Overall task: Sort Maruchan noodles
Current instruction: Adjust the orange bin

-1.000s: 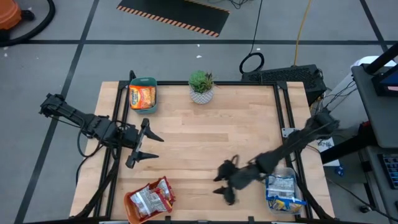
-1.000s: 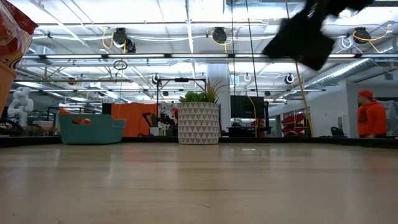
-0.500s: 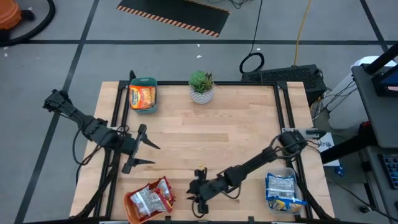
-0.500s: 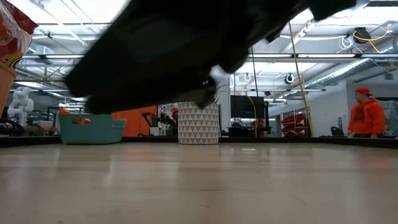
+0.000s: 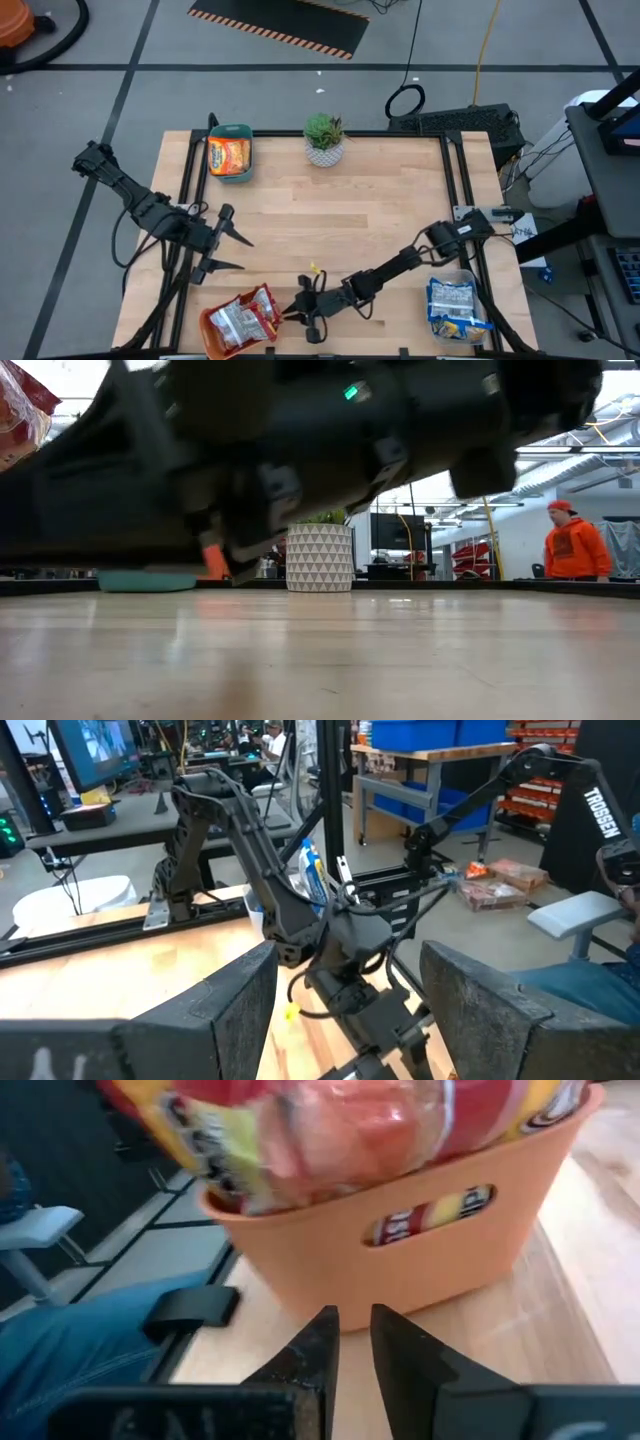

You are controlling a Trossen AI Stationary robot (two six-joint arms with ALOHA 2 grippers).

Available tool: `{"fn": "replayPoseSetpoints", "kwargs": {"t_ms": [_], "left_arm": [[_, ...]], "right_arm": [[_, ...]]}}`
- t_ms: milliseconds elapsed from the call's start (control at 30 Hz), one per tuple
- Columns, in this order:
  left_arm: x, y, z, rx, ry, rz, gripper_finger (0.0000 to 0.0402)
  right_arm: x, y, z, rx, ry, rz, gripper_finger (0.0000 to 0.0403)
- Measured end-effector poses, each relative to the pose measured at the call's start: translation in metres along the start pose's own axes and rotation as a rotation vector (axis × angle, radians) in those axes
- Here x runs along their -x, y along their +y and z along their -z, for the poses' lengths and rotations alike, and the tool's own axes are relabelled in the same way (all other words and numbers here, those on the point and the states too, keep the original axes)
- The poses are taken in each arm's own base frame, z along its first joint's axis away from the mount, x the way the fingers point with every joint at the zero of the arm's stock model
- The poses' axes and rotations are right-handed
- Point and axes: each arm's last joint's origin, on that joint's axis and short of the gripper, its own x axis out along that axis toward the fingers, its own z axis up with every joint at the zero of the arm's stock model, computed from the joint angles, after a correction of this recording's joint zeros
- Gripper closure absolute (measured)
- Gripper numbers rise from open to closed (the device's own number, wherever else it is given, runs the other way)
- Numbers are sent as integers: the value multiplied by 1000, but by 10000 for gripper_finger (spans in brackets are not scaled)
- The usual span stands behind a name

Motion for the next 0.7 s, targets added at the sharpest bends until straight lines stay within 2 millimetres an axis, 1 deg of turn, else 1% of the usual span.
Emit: {"fn": "replayPoseSetpoints", "kwargs": {"t_ms": [100,267,400,700], "left_arm": [[0,0,0,-2,2,-1,153],[0,1,0,8,4,-29,153],[0,1,1,28,11,-37,153],[0,1,2,24,17,-36,153]], "right_arm": [[-10,1,-1,17,-9,-8,351],[-27,4,-8,50,-21,-55,351],[-30,-1,-11,65,-13,-39,351],[-29,4,-13,64,-41,-55,351]]}}
